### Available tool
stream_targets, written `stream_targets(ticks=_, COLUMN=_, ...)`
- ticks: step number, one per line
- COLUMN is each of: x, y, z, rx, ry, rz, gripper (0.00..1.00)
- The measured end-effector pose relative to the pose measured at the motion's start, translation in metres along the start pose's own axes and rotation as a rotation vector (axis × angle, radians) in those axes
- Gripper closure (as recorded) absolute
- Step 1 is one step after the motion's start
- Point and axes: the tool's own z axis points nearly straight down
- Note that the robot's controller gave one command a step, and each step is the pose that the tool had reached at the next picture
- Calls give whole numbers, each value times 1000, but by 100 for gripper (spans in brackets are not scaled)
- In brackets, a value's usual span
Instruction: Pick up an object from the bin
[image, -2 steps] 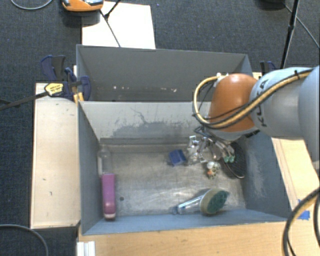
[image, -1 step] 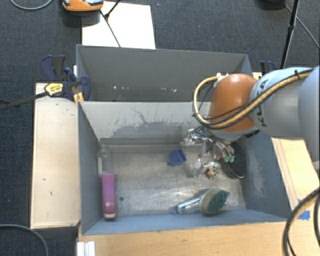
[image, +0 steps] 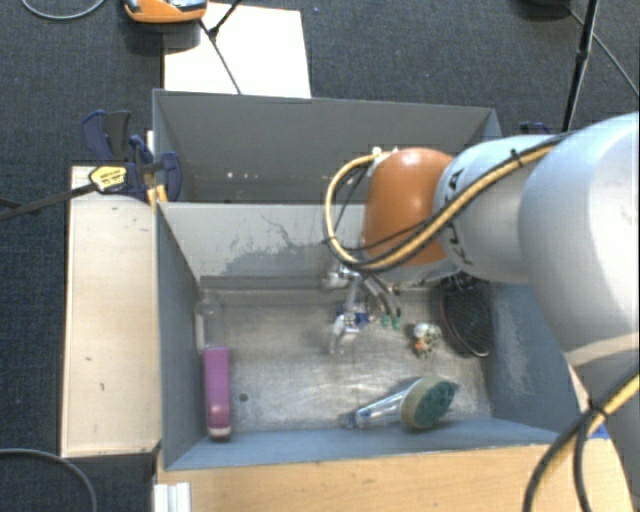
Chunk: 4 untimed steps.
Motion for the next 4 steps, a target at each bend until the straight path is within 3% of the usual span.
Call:
stream_targets(ticks=1, x=21, y=-44, z=-20, rx=5, ry=8, rz=-38, gripper=0)
stream_targets(ticks=2, x=21, y=-41, z=-19, rx=3, ry=8, rz=-42, gripper=100)
stream_targets(ticks=3, x=18, y=-36, z=-124, rx=2, ry=-1, rz=-20, gripper=100)
stream_targets(ticks=4, x=20, y=-63, z=-176, rx=4, ry=1, rz=77, gripper=100)
